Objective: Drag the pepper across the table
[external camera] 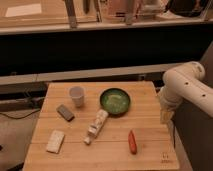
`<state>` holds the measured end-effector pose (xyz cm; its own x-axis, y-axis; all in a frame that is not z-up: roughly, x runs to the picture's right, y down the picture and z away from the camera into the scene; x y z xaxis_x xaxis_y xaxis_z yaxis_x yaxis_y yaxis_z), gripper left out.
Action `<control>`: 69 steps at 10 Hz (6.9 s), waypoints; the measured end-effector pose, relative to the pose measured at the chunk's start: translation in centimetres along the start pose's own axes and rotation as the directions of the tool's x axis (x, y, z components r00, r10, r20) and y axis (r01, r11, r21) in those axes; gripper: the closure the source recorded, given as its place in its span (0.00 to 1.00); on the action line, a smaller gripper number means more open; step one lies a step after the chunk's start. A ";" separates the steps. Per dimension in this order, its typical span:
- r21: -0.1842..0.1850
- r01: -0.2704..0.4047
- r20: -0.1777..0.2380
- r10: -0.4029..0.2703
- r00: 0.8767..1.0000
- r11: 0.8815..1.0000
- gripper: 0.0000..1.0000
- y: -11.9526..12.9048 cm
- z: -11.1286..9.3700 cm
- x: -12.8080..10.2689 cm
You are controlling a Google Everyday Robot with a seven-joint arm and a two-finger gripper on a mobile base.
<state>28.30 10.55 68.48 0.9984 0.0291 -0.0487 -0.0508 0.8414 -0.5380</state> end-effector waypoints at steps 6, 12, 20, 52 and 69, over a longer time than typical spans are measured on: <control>0.000 0.000 0.000 0.000 1.000 1.000 0.20 0.0 0.0 0.0; 0.000 0.000 0.000 0.000 1.000 1.000 0.20 0.0 0.0 0.0; -0.005 0.062 -0.016 -0.062 0.998 0.998 0.20 1.2 1.6 -1.3; -0.021 0.683 0.016 -0.683 0.730 0.730 0.20 8.6 14.3 -10.0; 0.025 0.750 0.103 -0.748 0.655 0.660 0.20 10.1 15.1 -10.9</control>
<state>17.29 26.83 76.27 0.6948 -0.5552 0.4572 0.7164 0.5909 -0.3710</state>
